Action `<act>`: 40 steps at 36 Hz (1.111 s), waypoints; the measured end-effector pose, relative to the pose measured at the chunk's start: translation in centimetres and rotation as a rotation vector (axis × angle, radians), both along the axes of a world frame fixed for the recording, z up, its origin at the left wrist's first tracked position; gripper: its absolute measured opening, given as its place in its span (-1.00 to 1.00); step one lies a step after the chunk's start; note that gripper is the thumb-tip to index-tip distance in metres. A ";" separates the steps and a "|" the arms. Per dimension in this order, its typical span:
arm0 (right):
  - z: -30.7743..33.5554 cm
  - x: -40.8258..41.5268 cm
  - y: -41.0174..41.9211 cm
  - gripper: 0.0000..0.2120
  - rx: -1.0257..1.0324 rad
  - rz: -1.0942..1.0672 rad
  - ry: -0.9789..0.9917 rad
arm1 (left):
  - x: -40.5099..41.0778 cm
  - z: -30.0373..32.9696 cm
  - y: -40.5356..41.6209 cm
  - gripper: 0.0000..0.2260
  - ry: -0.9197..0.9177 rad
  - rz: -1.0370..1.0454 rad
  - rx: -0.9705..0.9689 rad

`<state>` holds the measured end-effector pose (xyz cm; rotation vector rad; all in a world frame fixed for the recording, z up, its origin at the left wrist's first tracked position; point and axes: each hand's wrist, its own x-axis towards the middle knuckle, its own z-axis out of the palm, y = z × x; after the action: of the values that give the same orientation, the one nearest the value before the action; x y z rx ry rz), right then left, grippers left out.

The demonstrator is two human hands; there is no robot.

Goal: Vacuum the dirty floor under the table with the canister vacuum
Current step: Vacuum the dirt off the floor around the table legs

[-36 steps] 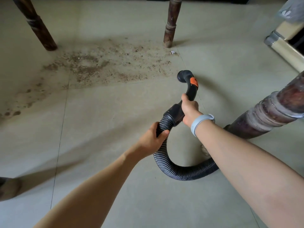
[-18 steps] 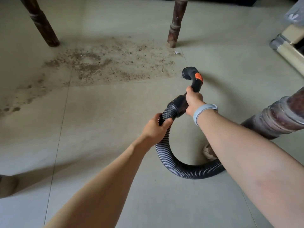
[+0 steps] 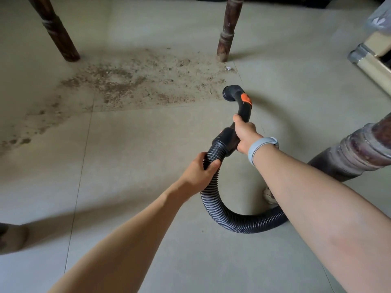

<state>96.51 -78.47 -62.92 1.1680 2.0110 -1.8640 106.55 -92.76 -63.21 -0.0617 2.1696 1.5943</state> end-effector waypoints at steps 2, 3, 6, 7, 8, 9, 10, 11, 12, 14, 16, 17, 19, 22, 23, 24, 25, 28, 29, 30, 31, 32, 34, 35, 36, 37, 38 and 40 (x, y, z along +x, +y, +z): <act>-0.2 0.3 -0.2 -0.69 -0.005 0.002 0.002 | 0.5 0.1 -0.3 -0.65 0.000 -0.011 -0.013; -0.2 0.5 -0.2 -0.70 -0.005 0.003 0.002 | 0.8 0.2 -0.4 -0.64 0.001 -0.013 -0.019; -0.2 0.9 -0.4 -0.60 -0.012 0.013 -0.003 | 1.4 0.6 -0.7 -0.64 0.008 -0.022 -0.028; -0.2 1.0 -0.5 -0.57 -0.020 0.021 -0.003 | 1.6 0.7 -0.8 -0.65 0.011 -0.025 -0.032; -0.2 1.0 -0.6 -0.55 -0.028 0.026 -0.002 | 1.7 0.8 -0.8 -0.65 0.016 -0.029 -0.036; -0.1 1.1 -0.6 -0.54 -0.036 0.031 -0.003 | 1.8 0.8 -0.9 -0.65 0.020 -0.031 -0.041; -0.1 1.1 -0.7 -0.54 -0.041 0.033 -0.004 | 1.9 0.8 -1.0 -0.65 0.024 -0.032 -0.045; -0.1 1.1 -0.8 -0.54 -0.045 0.035 -0.005 | 1.9 0.9 -1.1 -0.66 0.027 -0.030 -0.046; 0.0 1.0 -0.9 -0.54 -0.044 0.036 -0.005 | 1.9 1.0 -1.1 -0.67 0.031 -0.028 -0.047; 0.2 0.9 -1.1 -0.58 -0.044 0.038 -0.004 | 1.9 1.1 -1.3 -0.67 0.039 -0.018 -0.050; 0.3 0.7 -1.4 -0.60 -0.052 0.045 0.001 | 1.8 1.2 -1.4 -0.68 0.039 -0.003 -0.042; 0.4 0.6 -1.4 -0.60 -0.054 0.047 0.000 | 1.8 1.2 -1.4 -0.68 0.036 0.005 -0.035; 0.2 0.4 -1.5 -0.61 -0.057 0.045 0.002 | 1.7 1.2 -1.5 -0.68 0.031 0.016 -0.027; 0.1 0.0 -1.5 -0.67 -0.058 0.048 0.005 | 1.6 1.2 -1.4 -0.68 0.030 0.025 -0.017; 0.0 -0.1 -1.6 -0.66 -0.059 0.053 0.003 | 1.5 1.1 -1.4 -0.68 0.030 0.030 -0.013; 0.0 -0.3 -1.5 -0.65 -0.059 0.055 0.002 | 1.4 1.1 -1.4 -0.69 0.030 0.034 -0.009; 0.0 -0.4 -1.6 -0.65 -0.058 0.060 0.002 | 1.3 1.0 -1.4 -0.69 0.031 0.039 -0.004; -0.2 -0.8 -1.6 -0.64 -0.069 0.069 0.000 | 1.1 0.7 -1.4 -0.71 0.031 0.053 0.017; -0.2 -0.9 -1.7 -0.64 -0.066 0.073 -0.001 | 1.0 0.7 -1.3 -0.71 0.030 0.058 0.023; -0.2 -1.0 -1.7 -0.64 -0.062 0.075 0.001 | 1.0 0.7 -1.3 -0.72 0.031 0.062 0.029; -0.2 -1.1 -1.8 -0.65 -0.061 0.075 0.004 | 0.9 0.6 -1.3 -0.72 0.031 0.067 0.037; -0.2 -1.2 -1.8 -0.65 -0.064 0.076 0.011 | 0.9 0.6 -1.3 -0.73 0.029 0.072 0.044; -0.3 -1.4 -2.0 -0.65 -0.065 0.079 0.014 | 0.8 0.6 -1.4 -0.74 0.020 0.082 0.054; -0.2 -1.4 -2.1 -0.65 -0.060 0.085 0.012 | 0.7 0.6 -1.4 -0.73 0.014 0.086 0.054; -0.2 -1.4 -2.1 -0.64 -0.058 0.091 0.010 | 0.8 0.6 -1.4 -0.73 0.011 0.087 0.052; -0.3 -1.3 -2.2 -0.63 -0.057 0.095 0.008 | 0.8 0.5 -1.4 -0.72 0.010 0.085 0.046; -0.4 -1.2 -2.2 -0.62 -0.056 0.098 0.008 | 0.9 0.4 -1.4 -0.72 0.012 0.080 0.037; -0.5 -0.9 -2.2 -0.61 -0.043 0.104 -0.001 | 1.2 0.3 -1.5 -0.72 0.016 0.068 0.016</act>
<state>95.64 -80.63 -63.46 1.0322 1.9812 -1.8467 107.77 -94.22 -62.88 -0.1199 2.1879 1.6547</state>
